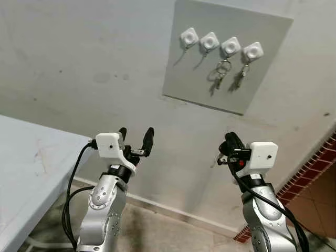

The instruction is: Hang keys on a hook

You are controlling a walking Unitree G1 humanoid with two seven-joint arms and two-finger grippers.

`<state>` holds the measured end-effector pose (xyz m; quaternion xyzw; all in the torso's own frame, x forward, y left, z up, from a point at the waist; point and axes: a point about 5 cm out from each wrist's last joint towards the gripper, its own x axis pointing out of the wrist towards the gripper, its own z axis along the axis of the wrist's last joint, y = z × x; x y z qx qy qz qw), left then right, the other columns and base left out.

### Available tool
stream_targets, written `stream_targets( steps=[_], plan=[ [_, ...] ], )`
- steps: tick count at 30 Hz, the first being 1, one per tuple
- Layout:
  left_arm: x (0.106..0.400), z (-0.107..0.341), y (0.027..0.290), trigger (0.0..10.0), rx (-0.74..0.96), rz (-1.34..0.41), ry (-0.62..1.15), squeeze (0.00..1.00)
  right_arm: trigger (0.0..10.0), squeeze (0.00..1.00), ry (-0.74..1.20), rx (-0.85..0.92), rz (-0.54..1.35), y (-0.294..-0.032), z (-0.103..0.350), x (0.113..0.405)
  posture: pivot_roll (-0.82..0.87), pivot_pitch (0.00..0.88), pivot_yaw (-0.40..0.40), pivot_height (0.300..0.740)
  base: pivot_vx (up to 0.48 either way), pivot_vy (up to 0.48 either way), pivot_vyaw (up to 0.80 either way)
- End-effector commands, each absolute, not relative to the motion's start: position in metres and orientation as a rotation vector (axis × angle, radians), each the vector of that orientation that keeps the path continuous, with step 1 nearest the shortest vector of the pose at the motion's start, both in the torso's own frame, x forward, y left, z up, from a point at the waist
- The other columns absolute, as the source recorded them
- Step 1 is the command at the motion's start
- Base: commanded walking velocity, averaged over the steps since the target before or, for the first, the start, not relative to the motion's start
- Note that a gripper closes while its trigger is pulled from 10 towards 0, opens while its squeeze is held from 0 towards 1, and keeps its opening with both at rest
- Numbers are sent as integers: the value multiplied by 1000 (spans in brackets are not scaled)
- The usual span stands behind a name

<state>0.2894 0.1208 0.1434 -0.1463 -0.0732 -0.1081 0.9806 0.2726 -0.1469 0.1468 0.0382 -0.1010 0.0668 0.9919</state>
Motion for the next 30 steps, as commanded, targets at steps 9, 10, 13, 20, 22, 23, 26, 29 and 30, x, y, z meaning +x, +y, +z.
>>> stream_targets(
  steps=[9,10,13,20,22,23,26,29,30],
  plan=[
    [282,144,121,10000,-216,-252,-121,0,10000,0,-273,84,133,-157,153,260,19,0,-73,740,0,0,0],
    [281,145,122,10000,-209,-257,-120,0,10000,0,-276,82,130,-157,154,259,19,0,-73,740,0,0,0],
    [281,148,124,10000,-207,-258,-127,0,10000,0,-288,78,129,-157,155,258,20,0,-70,740,0,0,0],
    [275,156,122,10000,-186,-325,-131,0,10000,0,-335,86,106,-161,164,252,21,0,-70,740,0,0,0],
    [273,155,120,10000,-175,-345,-129,0,10000,0,-332,86,105,-161,163,252,20,0,-67,740,0,0,0],
    [272,152,119,10000,-170,-359,-121,0,10000,0,-328,85,105,-161,162,252,19,0,-66,740,0,0,0],
    [271,150,119,10000,-169,-371,-114,0,10000,0,-324,83,104,-162,160,252,17,0,-64,740,0,0,0],
    [271,149,120,10000,-171,-378,-103,0,10000,0,-306,78,111,-165,157,252,15,0,-63,740,0,0,0],
    [270,147,120,10000,-167,-390,-96,0,10000,0,-293,67,115,-167,153,251,15,0,-63,740,0,0,0]
  ],
)
